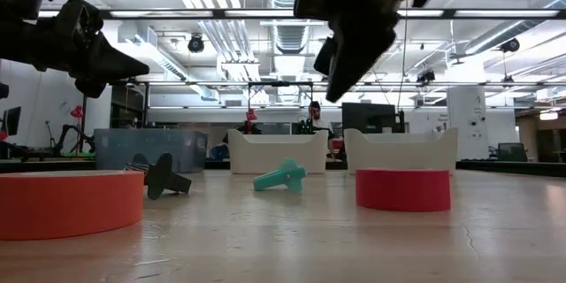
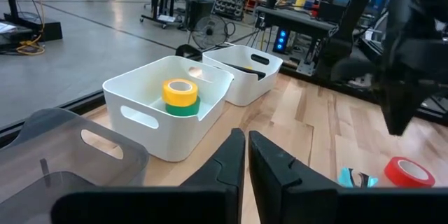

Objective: Pick and place Stapler, Stapler remover, tape
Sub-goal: Put the red tape into the left white bin

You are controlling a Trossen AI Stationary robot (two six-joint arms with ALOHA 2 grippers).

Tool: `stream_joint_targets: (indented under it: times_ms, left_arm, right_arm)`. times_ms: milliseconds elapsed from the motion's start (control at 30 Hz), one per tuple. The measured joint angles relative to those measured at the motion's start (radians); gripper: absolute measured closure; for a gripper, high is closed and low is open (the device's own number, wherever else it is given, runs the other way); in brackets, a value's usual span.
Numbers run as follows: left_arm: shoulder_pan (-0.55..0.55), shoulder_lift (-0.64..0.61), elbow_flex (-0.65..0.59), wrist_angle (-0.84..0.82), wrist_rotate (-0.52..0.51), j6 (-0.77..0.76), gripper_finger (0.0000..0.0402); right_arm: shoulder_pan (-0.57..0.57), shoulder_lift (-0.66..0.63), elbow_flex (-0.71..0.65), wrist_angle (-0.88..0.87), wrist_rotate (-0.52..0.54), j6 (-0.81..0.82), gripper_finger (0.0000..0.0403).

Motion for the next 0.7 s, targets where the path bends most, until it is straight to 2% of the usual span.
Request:
stream_joint_targets:
  times_ms: [167,433,567,700]
  left_arm:
    - [0.000,0.000,0.000,0.000,0.000,0.000,0.0376]
    - [0.000,0.000,0.000,0.000,0.000,0.000,0.0378]
    - [0.000,0.000,0.000,0.000,0.000,0.000,0.0376]
    - [0.000,0.000,0.000,0.000,0.000,0.000,0.0378]
  right_arm:
    - [0.073,0.000,-0.031,0.021,0.006,0.077,0.0349]
    - [0.176,0.000,-0.088,0.066,0.186,0.195,0.0254]
    - [0.194,0.000,-0.135,0.143,0.201,0.221,0.0216]
    - [0.199,0.000,-0.191,0.209,0.206,0.232,0.0196]
